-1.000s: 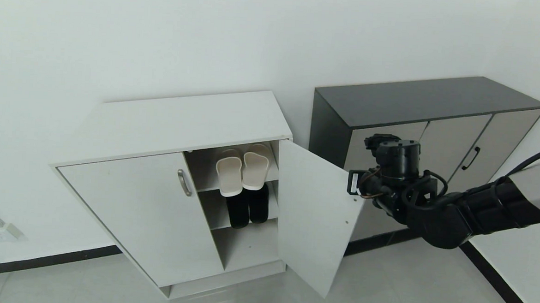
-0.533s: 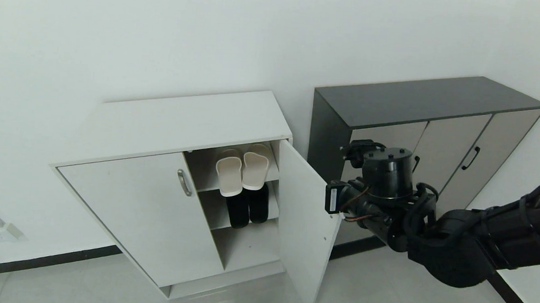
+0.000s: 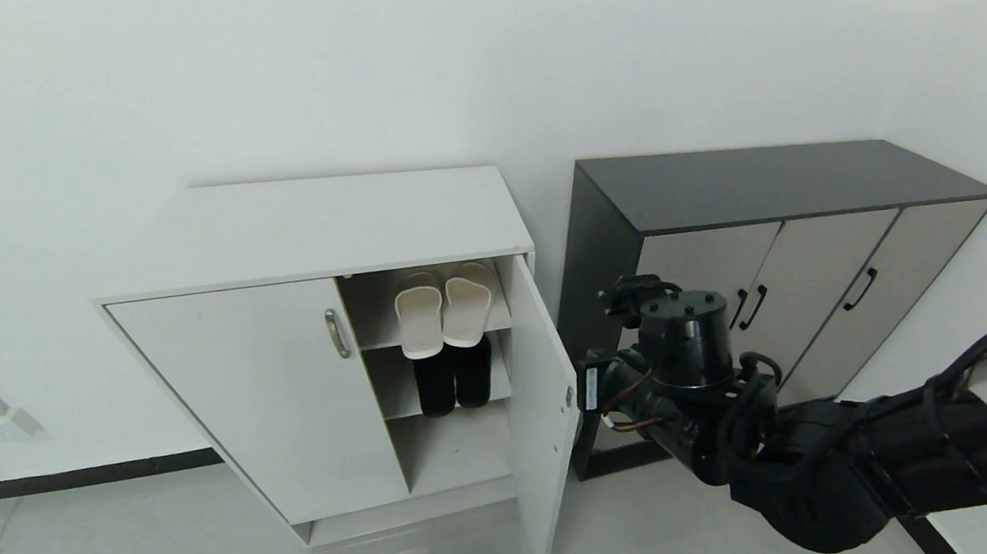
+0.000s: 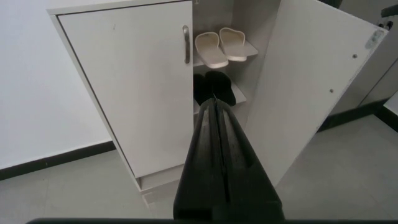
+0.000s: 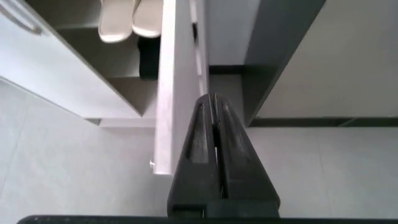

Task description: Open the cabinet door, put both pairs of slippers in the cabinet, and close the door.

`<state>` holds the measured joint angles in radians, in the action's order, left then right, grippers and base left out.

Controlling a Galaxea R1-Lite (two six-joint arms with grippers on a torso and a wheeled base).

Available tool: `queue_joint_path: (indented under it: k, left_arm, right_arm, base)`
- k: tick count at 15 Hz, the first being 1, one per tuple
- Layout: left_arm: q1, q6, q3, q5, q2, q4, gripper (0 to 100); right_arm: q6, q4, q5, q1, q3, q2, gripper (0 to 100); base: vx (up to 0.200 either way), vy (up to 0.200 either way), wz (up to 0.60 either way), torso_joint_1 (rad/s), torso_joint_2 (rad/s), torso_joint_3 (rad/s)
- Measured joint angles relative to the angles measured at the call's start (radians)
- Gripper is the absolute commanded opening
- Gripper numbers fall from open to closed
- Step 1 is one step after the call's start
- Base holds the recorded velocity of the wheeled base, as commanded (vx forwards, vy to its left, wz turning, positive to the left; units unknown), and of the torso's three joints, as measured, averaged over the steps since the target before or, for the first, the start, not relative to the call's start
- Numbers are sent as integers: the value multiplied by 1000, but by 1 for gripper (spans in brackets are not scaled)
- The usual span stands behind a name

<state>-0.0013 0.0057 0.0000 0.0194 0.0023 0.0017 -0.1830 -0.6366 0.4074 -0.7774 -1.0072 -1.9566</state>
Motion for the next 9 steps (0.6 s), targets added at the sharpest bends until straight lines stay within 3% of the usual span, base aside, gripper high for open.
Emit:
queue_joint_path:
  k: [5, 9]
  left_arm:
    - [0, 0, 0, 0, 0, 0, 0]
    - [0, 0, 0, 0, 0, 0, 0]
  right_arm:
    - [-61, -52, -55, -96, 20, -33, 0]
    - [14, -139, -61, -92, 86, 1, 0]
  base:
    - [0, 0, 0, 0, 0, 0]
    - [0, 0, 0, 0, 0, 0]
